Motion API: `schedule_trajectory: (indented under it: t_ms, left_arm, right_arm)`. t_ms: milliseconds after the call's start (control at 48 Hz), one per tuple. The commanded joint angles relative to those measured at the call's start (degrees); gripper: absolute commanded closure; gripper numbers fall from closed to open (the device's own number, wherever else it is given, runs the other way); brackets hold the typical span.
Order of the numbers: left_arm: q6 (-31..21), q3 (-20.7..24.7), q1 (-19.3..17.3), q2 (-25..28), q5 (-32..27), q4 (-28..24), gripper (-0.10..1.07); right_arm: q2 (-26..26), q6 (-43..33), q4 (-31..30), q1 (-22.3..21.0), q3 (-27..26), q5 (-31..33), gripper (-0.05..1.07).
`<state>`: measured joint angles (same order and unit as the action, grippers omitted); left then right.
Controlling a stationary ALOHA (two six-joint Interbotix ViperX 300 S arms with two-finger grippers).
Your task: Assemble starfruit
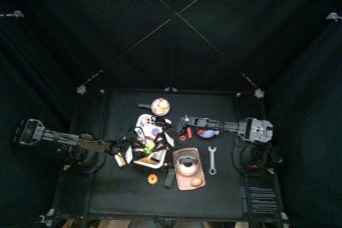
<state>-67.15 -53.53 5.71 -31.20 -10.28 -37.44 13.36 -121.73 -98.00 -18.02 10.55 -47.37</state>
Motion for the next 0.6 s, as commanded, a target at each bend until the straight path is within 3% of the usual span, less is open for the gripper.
schedule_trajectory:
  t_ms: [0, 583]
  left_arm:
    - [0.00, 0.70, 0.09, -0.09, 0.44, 0.09, 0.30]
    - [0.00, 0.70, 0.18, -0.09, 0.44, 0.09, 0.30]
  right_arm:
    - [-1.14, 0.09, 0.18, 0.09, -1.49, -0.26, 0.39]
    - [-0.53, 0.09, 0.09, -0.09, -1.93, -0.26, 0.39]
